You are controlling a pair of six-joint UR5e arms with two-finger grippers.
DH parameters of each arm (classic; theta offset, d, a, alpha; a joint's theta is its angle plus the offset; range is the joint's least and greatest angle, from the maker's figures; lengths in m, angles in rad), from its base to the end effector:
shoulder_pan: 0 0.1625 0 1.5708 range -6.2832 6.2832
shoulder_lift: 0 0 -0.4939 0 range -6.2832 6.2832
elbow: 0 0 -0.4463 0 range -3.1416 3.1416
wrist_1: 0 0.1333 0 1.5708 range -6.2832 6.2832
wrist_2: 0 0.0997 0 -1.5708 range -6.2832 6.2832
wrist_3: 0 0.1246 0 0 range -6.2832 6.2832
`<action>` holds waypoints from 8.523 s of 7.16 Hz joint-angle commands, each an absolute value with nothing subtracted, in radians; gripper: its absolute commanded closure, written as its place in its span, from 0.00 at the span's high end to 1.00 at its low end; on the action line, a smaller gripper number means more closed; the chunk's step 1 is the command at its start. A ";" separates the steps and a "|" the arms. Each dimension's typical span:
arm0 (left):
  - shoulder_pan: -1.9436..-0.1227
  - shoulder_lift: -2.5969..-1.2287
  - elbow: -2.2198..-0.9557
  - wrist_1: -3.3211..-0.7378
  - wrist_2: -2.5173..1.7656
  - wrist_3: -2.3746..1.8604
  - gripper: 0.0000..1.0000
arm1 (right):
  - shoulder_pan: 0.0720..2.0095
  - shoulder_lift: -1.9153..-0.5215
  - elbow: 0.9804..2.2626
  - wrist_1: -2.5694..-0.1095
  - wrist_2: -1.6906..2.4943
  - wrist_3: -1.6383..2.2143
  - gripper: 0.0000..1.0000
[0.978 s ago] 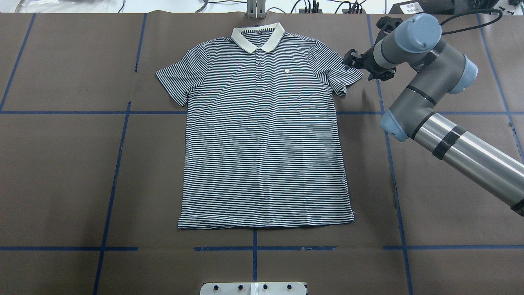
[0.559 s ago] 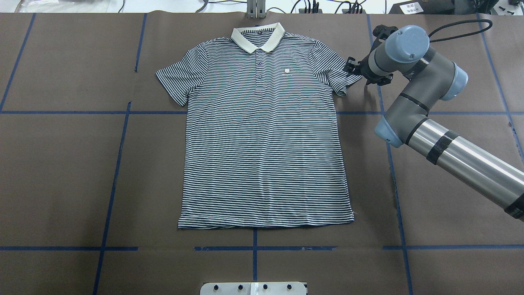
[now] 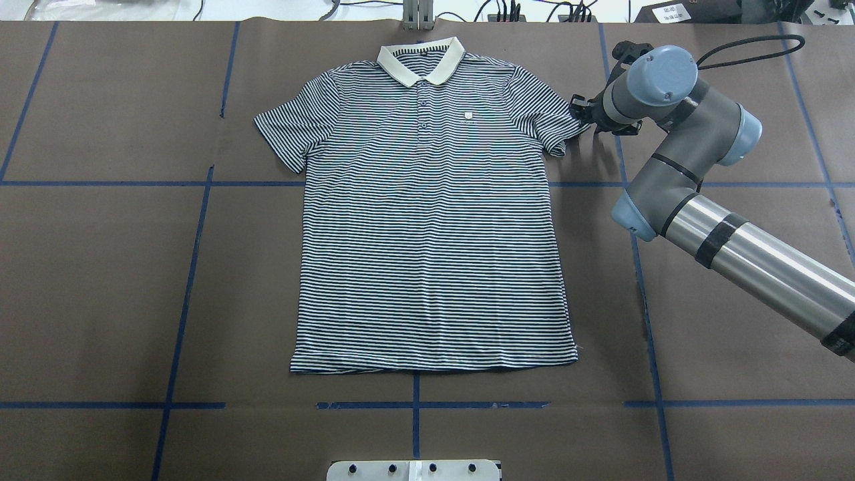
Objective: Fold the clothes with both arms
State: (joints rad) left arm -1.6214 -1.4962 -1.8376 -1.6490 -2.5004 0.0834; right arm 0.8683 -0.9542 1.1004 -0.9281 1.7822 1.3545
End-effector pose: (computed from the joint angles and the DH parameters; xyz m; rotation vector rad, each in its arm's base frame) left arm -0.0596 -0.5149 0.6150 0.3120 0.9053 0.1559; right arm -0.4893 -0.7438 0.5155 0.2369 -0.7862 0.5322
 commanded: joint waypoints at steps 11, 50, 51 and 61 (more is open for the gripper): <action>-1.582 -1.528 -1.853 -1.661 -2.591 -0.015 1.00 | 0.784 -0.572 0.807 -0.976 1.677 1.374 0.00; -0.726 -2.528 -0.923 -2.324 -1.701 -1.362 0.75 | 0.750 -1.111 1.525 -0.968 1.758 1.404 1.00; -0.695 -2.426 -1.098 -2.321 -1.706 -1.379 0.75 | 0.744 -1.124 1.548 -0.976 1.753 1.452 1.00; -0.598 -2.062 -1.648 -2.272 -1.927 -1.396 0.77 | 0.187 -1.467 2.023 -1.336 1.336 2.031 0.78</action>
State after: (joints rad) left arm -0.6024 -2.0629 -1.6492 -2.2718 -1.9255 -1.3955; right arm 0.1924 -1.4653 2.0209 -1.3103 1.3370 1.9981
